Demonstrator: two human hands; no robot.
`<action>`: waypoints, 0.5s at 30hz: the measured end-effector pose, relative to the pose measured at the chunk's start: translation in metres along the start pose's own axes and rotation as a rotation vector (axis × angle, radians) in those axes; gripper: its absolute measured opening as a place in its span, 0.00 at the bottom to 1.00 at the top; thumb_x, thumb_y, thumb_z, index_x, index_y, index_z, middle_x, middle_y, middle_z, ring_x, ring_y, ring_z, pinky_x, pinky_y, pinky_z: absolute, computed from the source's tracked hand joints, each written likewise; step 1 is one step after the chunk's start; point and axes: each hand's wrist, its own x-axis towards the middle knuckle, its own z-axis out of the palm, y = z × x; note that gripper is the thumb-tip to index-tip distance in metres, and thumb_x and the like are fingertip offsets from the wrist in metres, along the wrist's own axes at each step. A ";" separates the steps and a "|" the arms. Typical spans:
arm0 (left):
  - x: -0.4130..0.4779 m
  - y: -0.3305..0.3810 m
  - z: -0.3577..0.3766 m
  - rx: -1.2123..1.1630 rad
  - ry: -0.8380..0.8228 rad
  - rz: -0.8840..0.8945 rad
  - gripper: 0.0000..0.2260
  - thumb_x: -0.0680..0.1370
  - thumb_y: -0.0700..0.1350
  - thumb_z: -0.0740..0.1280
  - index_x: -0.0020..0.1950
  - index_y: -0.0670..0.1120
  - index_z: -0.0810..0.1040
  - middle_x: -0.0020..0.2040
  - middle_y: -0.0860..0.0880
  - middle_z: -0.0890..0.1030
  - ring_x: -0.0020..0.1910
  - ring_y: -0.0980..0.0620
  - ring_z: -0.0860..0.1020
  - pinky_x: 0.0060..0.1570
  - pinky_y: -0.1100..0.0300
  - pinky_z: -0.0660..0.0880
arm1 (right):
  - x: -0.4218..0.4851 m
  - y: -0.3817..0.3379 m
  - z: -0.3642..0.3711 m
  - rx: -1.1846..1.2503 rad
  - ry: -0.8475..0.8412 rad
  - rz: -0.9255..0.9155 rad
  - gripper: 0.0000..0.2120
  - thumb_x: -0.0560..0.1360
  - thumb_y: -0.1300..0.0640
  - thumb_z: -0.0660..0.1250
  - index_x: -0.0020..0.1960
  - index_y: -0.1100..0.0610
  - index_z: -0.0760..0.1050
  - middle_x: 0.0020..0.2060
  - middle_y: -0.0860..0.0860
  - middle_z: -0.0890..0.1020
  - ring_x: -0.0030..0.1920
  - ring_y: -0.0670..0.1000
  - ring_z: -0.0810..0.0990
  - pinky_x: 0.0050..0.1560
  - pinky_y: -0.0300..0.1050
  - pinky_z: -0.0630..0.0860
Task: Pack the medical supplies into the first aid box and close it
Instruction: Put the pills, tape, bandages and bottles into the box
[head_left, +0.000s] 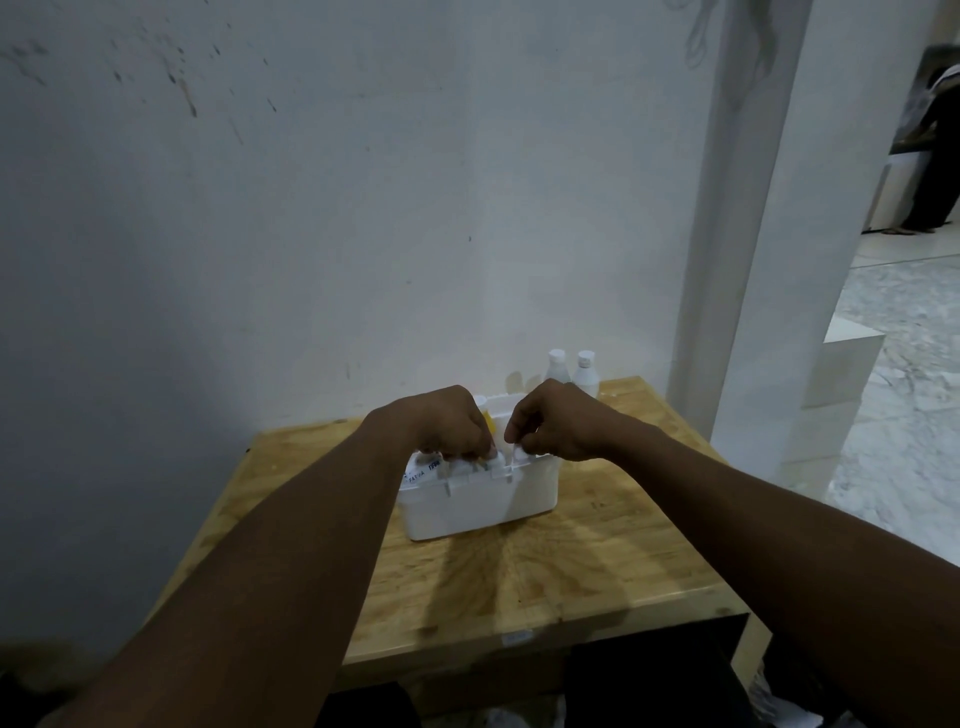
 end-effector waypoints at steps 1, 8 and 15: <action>0.000 0.000 0.000 -0.001 0.000 -0.001 0.09 0.73 0.47 0.77 0.50 0.44 0.89 0.50 0.40 0.87 0.39 0.47 0.78 0.42 0.53 0.75 | 0.000 0.000 0.001 0.011 0.007 -0.006 0.11 0.72 0.67 0.71 0.53 0.60 0.84 0.48 0.53 0.86 0.45 0.47 0.82 0.46 0.35 0.78; -0.001 0.000 0.000 0.004 -0.003 -0.005 0.11 0.73 0.47 0.76 0.52 0.43 0.88 0.52 0.41 0.87 0.42 0.47 0.79 0.45 0.53 0.76 | 0.002 -0.002 0.007 0.020 0.055 -0.044 0.10 0.73 0.64 0.70 0.54 0.59 0.83 0.47 0.53 0.86 0.43 0.46 0.83 0.52 0.45 0.81; -0.004 0.003 -0.001 0.002 -0.002 -0.021 0.11 0.74 0.45 0.74 0.53 0.40 0.88 0.52 0.40 0.87 0.40 0.47 0.78 0.42 0.54 0.75 | 0.001 0.000 0.006 0.046 0.108 -0.029 0.09 0.75 0.61 0.66 0.51 0.58 0.84 0.40 0.48 0.84 0.38 0.46 0.83 0.46 0.45 0.82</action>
